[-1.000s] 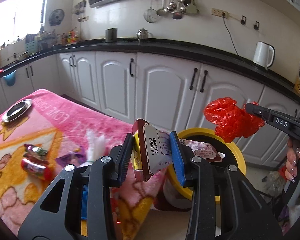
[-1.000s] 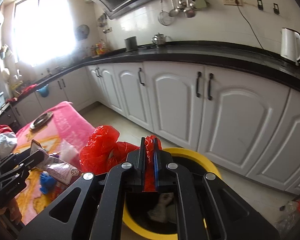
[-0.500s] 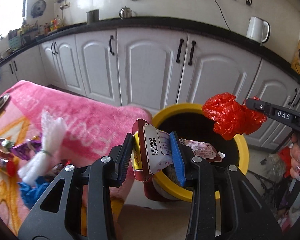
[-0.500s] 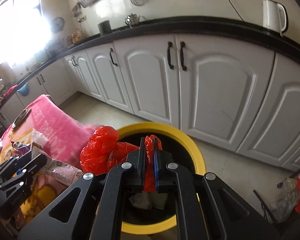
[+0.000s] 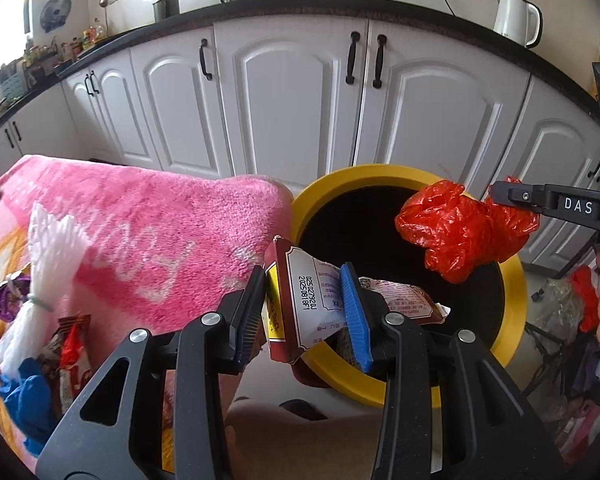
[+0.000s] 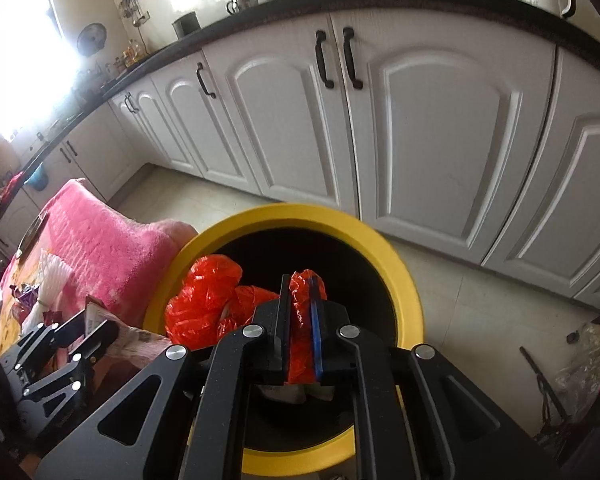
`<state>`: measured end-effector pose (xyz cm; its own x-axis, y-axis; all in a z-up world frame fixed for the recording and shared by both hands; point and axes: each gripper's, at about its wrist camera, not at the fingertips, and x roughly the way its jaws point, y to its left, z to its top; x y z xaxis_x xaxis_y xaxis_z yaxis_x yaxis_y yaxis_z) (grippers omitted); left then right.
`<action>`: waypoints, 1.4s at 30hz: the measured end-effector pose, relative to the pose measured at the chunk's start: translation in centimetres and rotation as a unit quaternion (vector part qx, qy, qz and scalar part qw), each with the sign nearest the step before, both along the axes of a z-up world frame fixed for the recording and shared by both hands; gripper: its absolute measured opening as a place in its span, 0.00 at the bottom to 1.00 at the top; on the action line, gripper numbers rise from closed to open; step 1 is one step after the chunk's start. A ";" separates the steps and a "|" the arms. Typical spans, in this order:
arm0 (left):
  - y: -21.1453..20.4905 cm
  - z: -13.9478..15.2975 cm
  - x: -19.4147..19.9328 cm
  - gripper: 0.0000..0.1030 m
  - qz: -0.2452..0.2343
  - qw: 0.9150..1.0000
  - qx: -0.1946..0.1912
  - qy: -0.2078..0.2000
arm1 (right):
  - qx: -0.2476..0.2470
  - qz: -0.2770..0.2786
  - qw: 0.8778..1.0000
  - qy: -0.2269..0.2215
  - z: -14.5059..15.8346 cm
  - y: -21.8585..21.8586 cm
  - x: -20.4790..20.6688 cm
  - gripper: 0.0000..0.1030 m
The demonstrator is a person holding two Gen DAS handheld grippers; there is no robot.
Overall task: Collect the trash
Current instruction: 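Carry the red bag and snack box over the yellow bin and release both, then move both open tools back over the table toward the remaining trash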
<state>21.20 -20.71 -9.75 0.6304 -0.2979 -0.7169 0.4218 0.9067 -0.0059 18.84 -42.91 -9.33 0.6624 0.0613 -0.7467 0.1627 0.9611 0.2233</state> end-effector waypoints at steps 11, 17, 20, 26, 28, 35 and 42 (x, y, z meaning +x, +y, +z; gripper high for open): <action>-0.5 -1.5 0.4 0.45 -0.012 1.000 -0.010 0.018 | 0.010 -0.002 1.000 0.016 -1.6 -0.7 0.5 0.26; 0.3 -0.9 -0.3 0.74 -0.007 0.999 -0.026 0.023 | -0.014 -0.017 1.000 0.009 -1.1 -1.0 0.1 0.48; 1.0 -0.2 -0.6 0.89 0.000 0.999 -0.041 0.024 | -0.026 -0.026 0.999 -0.002 -0.5 -1.0 -0.3 0.55; 2.5 1.7 -1.2 0.90 0.022 0.997 -0.065 0.018 | -0.037 -0.041 0.998 -0.032 1.4 -0.8 -1.5 0.66; 3.2 2.4 -1.5 0.90 0.031 0.997 -0.070 0.013 | -0.036 -0.042 0.998 -0.042 2.1 -0.6 -1.9 0.68; 6.2 4.9 -2.4 0.90 0.065 0.995 -0.079 -0.012 | -0.034 -0.025 0.996 -0.073 4.5 1.3 -2.7 0.70; 10.1 7.1 -3.2 0.90 0.104 0.990 -0.084 -0.049 | -0.035 0.005 0.993 -0.112 7.4 5.2 -3.6 0.74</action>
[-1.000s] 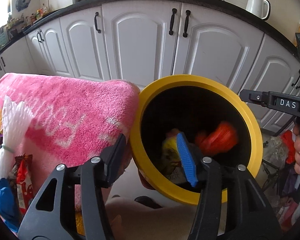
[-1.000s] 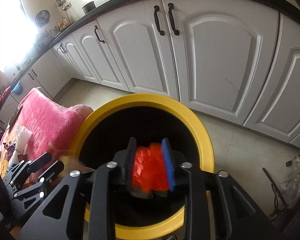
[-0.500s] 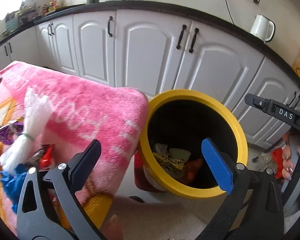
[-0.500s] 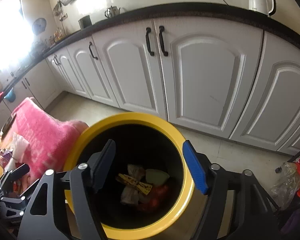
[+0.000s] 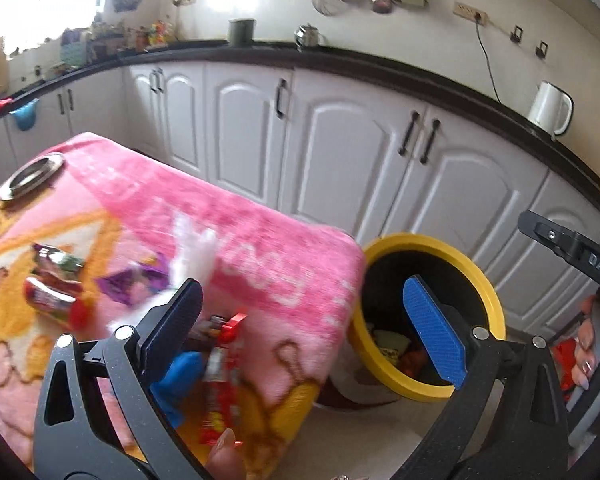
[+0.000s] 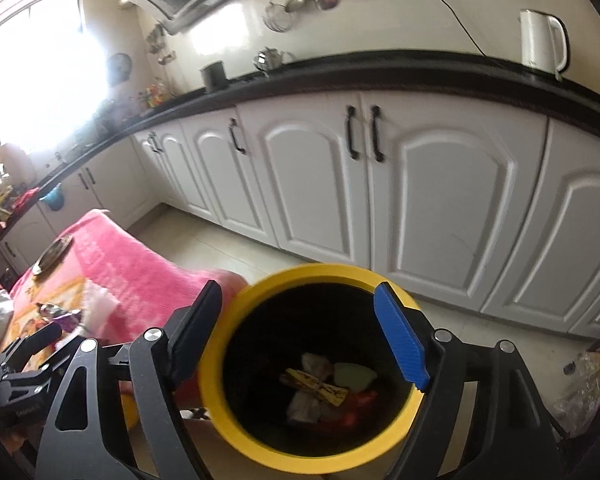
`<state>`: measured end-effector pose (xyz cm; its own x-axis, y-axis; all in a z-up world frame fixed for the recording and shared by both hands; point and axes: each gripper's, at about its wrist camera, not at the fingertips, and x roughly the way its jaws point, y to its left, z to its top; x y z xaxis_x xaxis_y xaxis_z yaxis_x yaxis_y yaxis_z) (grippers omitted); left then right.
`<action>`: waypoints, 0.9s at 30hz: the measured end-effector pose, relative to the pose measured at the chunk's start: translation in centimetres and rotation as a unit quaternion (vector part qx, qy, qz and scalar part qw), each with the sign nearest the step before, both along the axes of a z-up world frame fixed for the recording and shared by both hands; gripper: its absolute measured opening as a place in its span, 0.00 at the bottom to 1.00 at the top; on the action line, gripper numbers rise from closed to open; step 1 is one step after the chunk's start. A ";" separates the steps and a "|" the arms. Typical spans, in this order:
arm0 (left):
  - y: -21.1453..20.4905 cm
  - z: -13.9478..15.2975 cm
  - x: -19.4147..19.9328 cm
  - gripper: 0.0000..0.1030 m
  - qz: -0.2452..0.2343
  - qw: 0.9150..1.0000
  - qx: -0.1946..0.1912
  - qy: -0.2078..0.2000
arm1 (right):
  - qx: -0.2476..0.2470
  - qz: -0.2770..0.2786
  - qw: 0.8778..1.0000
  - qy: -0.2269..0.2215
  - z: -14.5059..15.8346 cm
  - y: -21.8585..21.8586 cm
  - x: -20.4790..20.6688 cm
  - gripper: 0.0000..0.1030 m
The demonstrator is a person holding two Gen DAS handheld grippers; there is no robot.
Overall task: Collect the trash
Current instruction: 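Move both open tools back over the table toward the remaining trash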
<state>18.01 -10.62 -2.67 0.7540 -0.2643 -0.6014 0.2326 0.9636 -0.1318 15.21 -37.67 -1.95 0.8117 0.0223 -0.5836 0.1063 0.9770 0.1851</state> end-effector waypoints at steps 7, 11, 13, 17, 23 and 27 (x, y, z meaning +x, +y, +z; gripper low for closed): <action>4.5 1.7 -0.4 0.90 0.045 0.999 -0.013 -0.022 | -0.011 0.042 0.999 -0.030 2.1 4.2 -0.6 0.78; 7.0 2.0 -0.6 0.90 0.075 0.997 -0.014 -0.030 | -0.019 0.068 0.997 -0.036 2.8 6.7 -0.5 0.78; 8.3 2.1 -0.7 0.90 0.088 0.995 -0.016 -0.032 | -0.022 0.077 0.996 -0.037 2.9 7.6 -0.5 0.78; 10.6 2.0 -0.7 0.90 0.112 0.993 -0.024 -0.031 | -0.032 0.100 0.994 -0.036 3.0 10.0 -0.6 0.79; 13.7 1.5 -0.7 0.90 0.142 0.989 -0.032 -0.026 | -0.042 0.132 0.990 -0.029 2.7 13.2 -0.4 0.79; 15.9 1.0 -0.8 0.90 0.166 0.985 -0.040 -0.018 | -0.044 0.153 0.987 -0.020 2.2 15.4 -0.1 0.79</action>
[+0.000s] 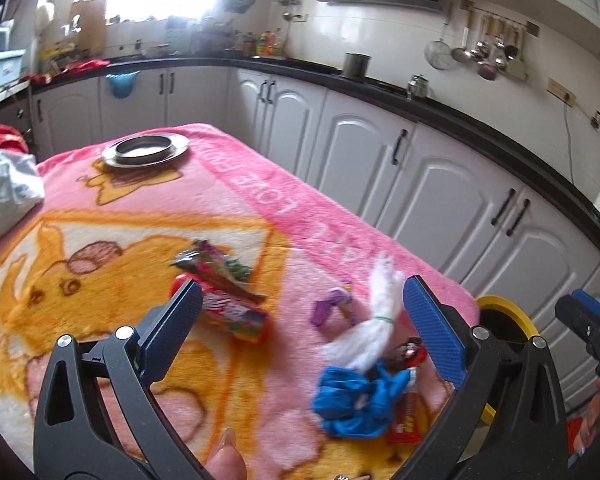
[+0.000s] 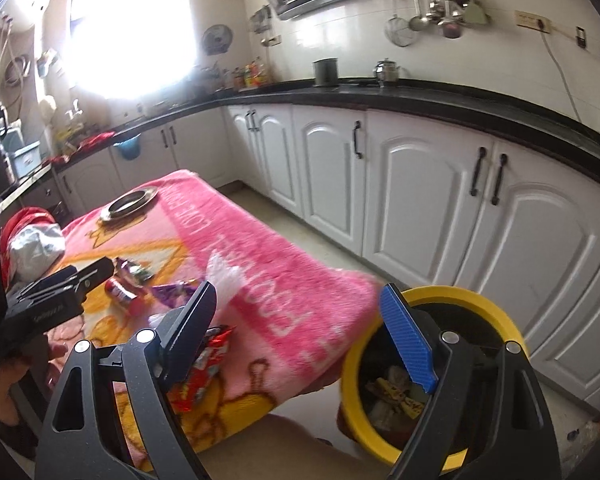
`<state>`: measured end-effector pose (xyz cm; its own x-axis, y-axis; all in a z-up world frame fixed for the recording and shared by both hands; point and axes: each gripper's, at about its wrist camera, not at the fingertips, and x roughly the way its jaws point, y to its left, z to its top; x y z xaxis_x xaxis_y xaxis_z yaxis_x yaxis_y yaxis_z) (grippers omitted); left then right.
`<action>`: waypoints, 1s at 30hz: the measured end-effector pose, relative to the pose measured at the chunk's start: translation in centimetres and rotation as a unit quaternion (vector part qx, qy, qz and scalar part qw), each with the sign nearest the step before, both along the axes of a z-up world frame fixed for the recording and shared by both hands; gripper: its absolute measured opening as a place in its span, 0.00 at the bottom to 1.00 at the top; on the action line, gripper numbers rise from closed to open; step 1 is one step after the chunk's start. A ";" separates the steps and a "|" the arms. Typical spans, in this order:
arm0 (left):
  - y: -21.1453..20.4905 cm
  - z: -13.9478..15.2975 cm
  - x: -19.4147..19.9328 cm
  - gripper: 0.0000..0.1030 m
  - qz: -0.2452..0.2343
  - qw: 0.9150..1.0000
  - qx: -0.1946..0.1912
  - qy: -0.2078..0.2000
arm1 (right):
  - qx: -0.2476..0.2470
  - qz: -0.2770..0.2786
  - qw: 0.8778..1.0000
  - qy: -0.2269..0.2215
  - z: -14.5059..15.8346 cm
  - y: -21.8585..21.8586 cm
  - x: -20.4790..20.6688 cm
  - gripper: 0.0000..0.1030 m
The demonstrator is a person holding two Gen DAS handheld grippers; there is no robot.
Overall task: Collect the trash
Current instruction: 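Move both open tools back over the table toward the remaining trash, then grasp the red-purple candy wrapper with the left tool while the right tool grasps the white tissue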
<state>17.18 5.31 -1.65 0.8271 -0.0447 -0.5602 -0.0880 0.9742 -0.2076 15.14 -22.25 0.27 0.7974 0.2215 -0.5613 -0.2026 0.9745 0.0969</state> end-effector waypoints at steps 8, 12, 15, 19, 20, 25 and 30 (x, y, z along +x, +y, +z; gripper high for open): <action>3.5 -1.2 0.0 0.90 0.035 0.999 -0.009 0.015 | -0.005 0.032 0.999 0.018 -0.9 3.9 1.0 0.79; 5.5 -2.1 -0.1 0.90 0.053 0.998 -0.014 0.025 | -0.004 0.043 0.999 0.028 -1.5 5.2 2.0 0.79; 6.7 -2.6 -0.1 0.90 0.061 0.998 -0.018 0.030 | -0.004 0.047 0.998 0.038 -2.1 6.1 3.1 0.79; 8.3 -3.3 0.6 0.90 0.066 0.997 -0.021 0.038 | -0.002 0.051 0.997 0.058 -3.0 7.1 4.8 0.79; 8.7 -3.5 1.0 0.90 0.066 0.997 -0.023 0.041 | -0.005 0.049 0.997 0.065 -3.5 7.4 5.5 0.79; 9.8 -3.7 3.4 0.78 0.057 0.996 -0.037 0.056 | -0.011 0.054 0.994 0.099 -5.5 8.6 7.9 0.69; 9.3 -3.4 6.1 0.58 0.031 0.996 -0.040 0.071 | -0.001 0.051 0.989 0.140 -7.6 9.6 10.1 0.64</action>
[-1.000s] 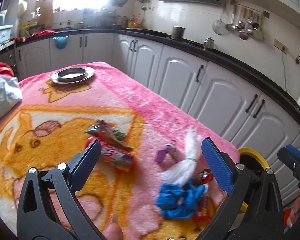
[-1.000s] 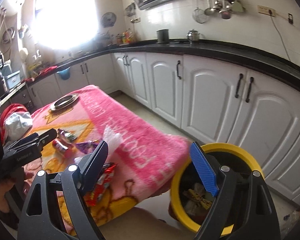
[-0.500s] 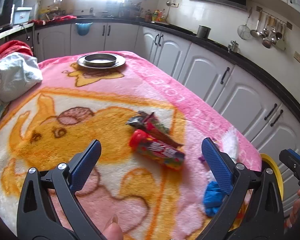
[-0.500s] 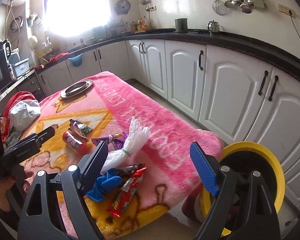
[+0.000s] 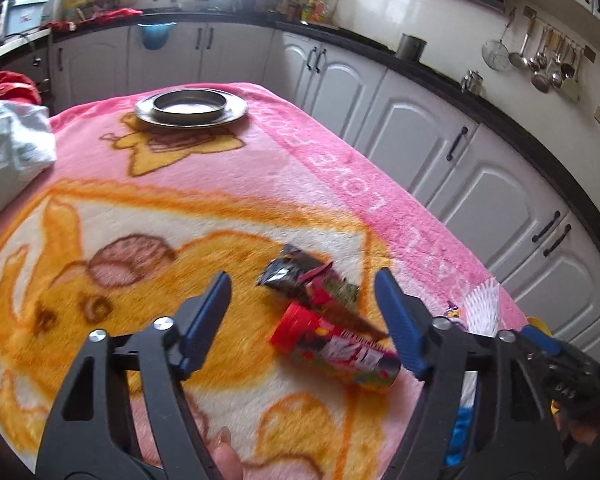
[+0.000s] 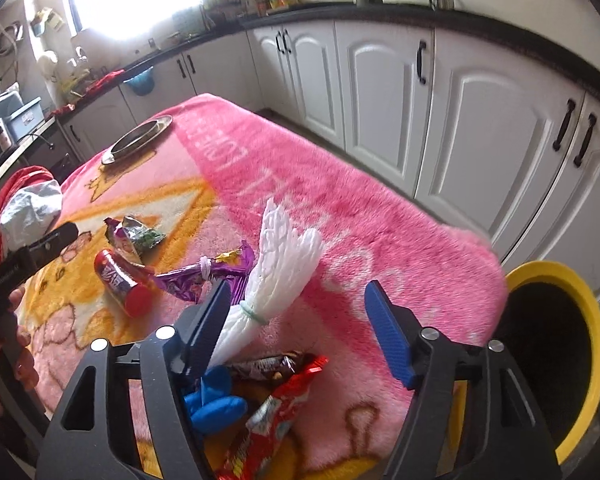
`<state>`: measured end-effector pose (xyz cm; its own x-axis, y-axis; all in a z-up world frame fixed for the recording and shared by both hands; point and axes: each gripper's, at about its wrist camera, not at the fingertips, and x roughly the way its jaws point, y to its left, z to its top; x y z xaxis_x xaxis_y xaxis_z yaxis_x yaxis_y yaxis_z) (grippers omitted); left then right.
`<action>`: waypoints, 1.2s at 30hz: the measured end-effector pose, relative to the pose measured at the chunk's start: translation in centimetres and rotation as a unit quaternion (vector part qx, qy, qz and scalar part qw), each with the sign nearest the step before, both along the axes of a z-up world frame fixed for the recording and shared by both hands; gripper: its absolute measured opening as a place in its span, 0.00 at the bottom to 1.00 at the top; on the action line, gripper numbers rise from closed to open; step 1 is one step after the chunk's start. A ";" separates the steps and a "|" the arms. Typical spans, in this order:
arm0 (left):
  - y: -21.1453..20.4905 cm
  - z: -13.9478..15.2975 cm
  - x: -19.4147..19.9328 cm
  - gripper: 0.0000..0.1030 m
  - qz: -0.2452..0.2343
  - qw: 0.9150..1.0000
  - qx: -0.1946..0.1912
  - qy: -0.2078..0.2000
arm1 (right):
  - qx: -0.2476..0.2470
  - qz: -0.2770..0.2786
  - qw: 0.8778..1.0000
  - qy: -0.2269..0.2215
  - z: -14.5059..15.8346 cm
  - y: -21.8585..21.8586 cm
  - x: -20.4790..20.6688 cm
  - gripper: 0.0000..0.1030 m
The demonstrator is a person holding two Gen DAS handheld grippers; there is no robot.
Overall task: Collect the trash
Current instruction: 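Grasp the red-purple candy wrapper with the left tool while the right tool grasps the white tissue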
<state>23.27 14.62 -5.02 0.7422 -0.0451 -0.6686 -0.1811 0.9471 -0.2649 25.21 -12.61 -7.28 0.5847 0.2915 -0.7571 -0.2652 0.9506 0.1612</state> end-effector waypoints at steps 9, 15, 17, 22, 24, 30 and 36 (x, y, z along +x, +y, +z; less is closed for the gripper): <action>-1.4 -1.6 3.9 0.36 -0.023 0.998 0.007 0.054 | 0.041 -0.025 0.997 0.068 -2.6 0.1 2.7 0.52; -1.6 -2.4 4.2 0.18 -0.026 0.997 0.010 0.066 | 0.082 -0.022 0.991 0.102 -3.6 0.2 3.4 0.31; -1.6 -2.4 3.9 0.16 -0.025 0.998 0.009 0.061 | 0.081 -0.017 0.992 0.095 -3.2 0.4 3.3 0.23; -1.2 -1.4 3.0 0.15 -0.023 0.999 0.005 0.036 | 0.085 -0.014 0.994 0.061 -1.8 0.5 2.7 0.16; -0.9 -0.6 2.3 0.14 -0.018 1.000 0.003 0.020 | 0.091 -0.012 0.995 0.044 -0.9 0.4 2.3 0.16; -0.5 1.9 0.5 0.14 -0.010 1.000 0.004 -0.018 | 0.078 -0.003 0.997 -0.006 1.6 0.3 1.1 0.16; -1.2 3.8 -1.4 0.14 -0.017 0.999 0.007 -0.044 | 0.057 0.013 0.997 -0.048 3.7 -0.2 -0.8 0.16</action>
